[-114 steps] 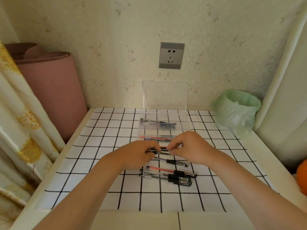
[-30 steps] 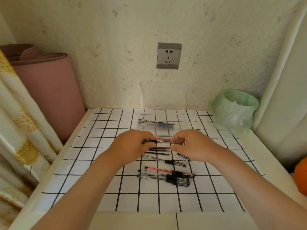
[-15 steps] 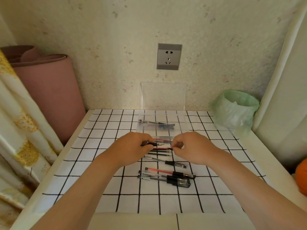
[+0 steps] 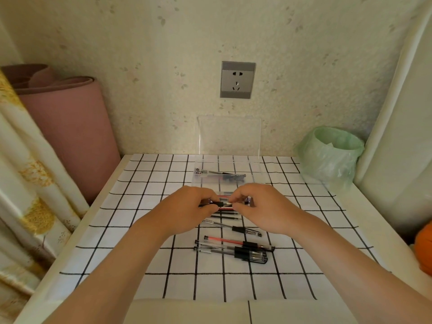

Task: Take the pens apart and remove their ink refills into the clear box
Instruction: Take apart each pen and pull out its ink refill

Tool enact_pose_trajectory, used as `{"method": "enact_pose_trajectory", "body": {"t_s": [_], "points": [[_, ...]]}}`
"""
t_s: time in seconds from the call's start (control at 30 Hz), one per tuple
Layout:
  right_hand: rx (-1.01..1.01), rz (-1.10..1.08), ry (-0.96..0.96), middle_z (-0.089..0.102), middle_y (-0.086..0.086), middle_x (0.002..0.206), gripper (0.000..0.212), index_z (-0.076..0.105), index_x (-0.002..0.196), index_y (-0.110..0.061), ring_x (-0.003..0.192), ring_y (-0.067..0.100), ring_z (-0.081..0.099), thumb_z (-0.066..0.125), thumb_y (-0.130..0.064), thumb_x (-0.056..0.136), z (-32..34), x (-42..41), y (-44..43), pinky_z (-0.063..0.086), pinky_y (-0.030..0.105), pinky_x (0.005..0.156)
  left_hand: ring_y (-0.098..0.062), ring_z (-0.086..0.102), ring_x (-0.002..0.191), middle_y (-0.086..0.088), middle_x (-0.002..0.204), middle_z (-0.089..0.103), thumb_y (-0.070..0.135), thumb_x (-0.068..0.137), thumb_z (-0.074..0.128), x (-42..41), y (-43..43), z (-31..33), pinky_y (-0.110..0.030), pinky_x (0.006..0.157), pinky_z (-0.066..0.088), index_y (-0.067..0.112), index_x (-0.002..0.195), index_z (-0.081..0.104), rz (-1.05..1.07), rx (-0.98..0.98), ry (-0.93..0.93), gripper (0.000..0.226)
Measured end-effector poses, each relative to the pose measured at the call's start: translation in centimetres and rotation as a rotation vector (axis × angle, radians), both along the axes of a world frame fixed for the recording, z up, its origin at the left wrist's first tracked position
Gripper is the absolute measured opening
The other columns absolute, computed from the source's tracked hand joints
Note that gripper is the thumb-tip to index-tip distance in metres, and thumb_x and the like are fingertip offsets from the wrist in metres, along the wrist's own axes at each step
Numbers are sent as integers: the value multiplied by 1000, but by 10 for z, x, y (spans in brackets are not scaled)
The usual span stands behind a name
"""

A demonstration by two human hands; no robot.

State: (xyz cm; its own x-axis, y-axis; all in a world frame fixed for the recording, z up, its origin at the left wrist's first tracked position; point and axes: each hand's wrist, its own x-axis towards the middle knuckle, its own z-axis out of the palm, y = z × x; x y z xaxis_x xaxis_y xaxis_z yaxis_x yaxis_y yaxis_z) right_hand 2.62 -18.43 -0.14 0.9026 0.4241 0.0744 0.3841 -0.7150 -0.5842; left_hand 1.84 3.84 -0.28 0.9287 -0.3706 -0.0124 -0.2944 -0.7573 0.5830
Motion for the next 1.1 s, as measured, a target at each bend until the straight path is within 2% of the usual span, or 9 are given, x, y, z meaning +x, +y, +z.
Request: {"method": "enact_pose_trajectory", "body": {"t_s": [0.17,0.3,0.4,0.5,0.63,0.7,0.8,0.9,1.1], "points": [[36,6,-10,63,-20,92,23,70,113,-34,71,-13,53,65,-34,91,-1,-1,8,35,10,63,-2,52,58,8,72,64,32,94,60,-1,-2,2,-17,59,43,37,91,68,-1,-49,36,10],[-66,-8,-70,62,-16,81,23,70,113,-35,68,2,55,61,-40,93,0,1,5,41,22,61,-2,48,53,1,74,67,30,95,58,0,-1,4,-21,56,42,33,91,71,1,-78,44,13],[-103,39,-131,66,-11,81,22,71,111,-32,70,8,59,57,-38,95,1,-2,6,51,33,67,-4,47,53,0,72,67,29,95,58,0,-1,3,-22,57,42,31,88,72,-15,-68,18,16],[-66,49,-132,67,-7,78,22,73,107,-28,69,8,59,55,-36,97,-1,-4,7,52,34,67,-2,50,54,6,68,65,26,95,59,-2,-1,3,-17,56,41,29,88,74,-22,-67,-27,17],[122,37,88,56,-6,60,25,72,82,-35,55,7,47,54,-32,98,-2,-6,13,43,28,61,-4,63,77,15,83,71,22,92,65,-5,3,5,-16,69,48,34,102,75,-50,-94,-76,19],[142,40,149,55,-5,60,33,68,71,-39,53,9,46,52,-31,99,-1,-9,17,41,29,60,-6,65,81,16,87,72,22,90,68,-4,6,5,-23,75,52,35,101,75,-69,-79,-85,18],[-31,64,35,61,-5,81,21,73,98,-32,69,10,54,52,-33,99,0,-9,21,46,32,69,-6,66,84,14,90,73,21,88,70,0,7,3,-31,81,54,35,100,76,-62,-34,-87,19],[-157,83,-102,57,-11,91,25,66,120,-34,79,7,51,55,-34,98,2,-9,23,44,29,73,-7,66,86,10,94,73,21,85,73,5,3,1,-33,83,55,32,102,75,-37,-21,-123,20],[-294,-128,-254,57,-7,90,21,68,111,-29,76,12,54,50,-28,99,3,11,2,46,30,64,-13,39,121,7,130,51,29,85,71,15,9,-10,-28,103,36,25,135,51,149,120,-447,54]]}}
